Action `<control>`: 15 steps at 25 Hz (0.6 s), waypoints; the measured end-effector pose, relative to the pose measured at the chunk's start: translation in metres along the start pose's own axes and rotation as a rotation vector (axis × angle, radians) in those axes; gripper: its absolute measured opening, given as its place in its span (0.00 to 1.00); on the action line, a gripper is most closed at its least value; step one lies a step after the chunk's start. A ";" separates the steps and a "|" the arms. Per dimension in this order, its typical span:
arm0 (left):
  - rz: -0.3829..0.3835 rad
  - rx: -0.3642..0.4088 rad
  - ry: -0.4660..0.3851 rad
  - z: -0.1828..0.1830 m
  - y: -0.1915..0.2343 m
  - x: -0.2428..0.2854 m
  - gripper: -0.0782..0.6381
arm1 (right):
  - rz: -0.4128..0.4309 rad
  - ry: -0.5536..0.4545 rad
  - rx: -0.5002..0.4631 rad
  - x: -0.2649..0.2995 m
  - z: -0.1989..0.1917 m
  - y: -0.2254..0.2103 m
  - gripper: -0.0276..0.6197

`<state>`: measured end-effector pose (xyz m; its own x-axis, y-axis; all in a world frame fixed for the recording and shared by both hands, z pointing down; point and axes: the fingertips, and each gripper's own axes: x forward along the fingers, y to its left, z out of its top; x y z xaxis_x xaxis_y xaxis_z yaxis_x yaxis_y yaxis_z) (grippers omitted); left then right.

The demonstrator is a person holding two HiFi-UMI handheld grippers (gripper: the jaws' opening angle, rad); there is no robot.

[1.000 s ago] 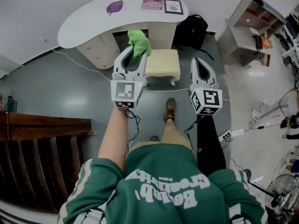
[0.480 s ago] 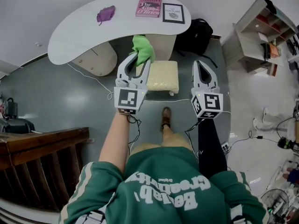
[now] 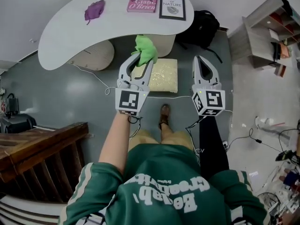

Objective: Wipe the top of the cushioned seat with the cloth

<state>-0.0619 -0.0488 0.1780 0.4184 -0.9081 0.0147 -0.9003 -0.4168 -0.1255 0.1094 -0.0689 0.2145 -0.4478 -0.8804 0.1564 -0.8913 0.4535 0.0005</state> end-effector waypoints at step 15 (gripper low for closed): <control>-0.167 -0.101 0.190 -0.136 -0.020 0.076 0.31 | -0.041 0.120 0.045 0.061 -0.093 -0.028 0.05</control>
<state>-0.0288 -0.1154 0.3168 0.5409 -0.8134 0.2141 -0.8319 -0.5549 -0.0066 0.1137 -0.1227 0.3164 -0.4018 -0.8737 0.2743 -0.9121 0.4084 -0.0350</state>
